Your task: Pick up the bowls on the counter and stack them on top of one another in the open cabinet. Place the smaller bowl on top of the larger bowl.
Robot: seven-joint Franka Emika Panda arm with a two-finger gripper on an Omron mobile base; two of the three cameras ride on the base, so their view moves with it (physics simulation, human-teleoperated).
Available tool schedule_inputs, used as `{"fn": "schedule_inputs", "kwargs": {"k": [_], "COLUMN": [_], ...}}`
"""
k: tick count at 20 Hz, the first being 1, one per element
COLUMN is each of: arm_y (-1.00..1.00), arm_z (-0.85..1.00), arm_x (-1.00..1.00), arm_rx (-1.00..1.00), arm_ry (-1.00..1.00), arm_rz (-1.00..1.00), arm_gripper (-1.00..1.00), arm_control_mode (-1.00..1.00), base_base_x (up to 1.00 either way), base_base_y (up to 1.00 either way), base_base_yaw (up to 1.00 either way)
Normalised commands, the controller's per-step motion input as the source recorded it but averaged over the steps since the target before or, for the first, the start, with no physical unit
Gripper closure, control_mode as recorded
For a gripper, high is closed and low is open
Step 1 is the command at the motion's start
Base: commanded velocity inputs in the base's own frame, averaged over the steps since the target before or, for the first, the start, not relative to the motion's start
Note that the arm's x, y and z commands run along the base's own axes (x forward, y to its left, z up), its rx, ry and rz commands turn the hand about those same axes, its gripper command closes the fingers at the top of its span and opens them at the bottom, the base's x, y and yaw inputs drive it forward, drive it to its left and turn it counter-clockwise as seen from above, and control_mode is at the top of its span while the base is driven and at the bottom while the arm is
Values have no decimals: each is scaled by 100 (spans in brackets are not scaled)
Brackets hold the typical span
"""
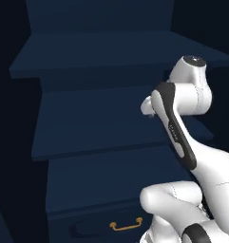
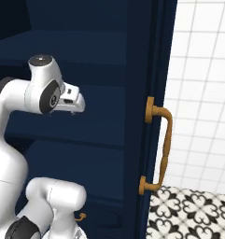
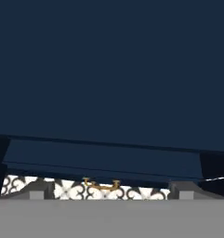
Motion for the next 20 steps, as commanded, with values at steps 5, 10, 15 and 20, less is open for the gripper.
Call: {"fn": "schedule_inputs", "kwargs": {"k": [5, 10, 15, 20], "arm_y": [0, 0, 0, 0], "arm_z": [0, 0, 0, 0], "arm_x": [-26, 0, 0, 0], "arm_rx": [0, 0, 0, 0], "arm_ry": [-18, 0, 0, 0], "arm_rz": [0, 0, 0, 0], "arm_gripper": [-100, -100, -100, -100], "arm_control_mode": [-100, 100, 100, 100], "base_base_x": [0, -66, -100, -97], "base_base_y": [0, 9, 0, 25], "base_base_yaw": [0, 11, 25, 42]}}
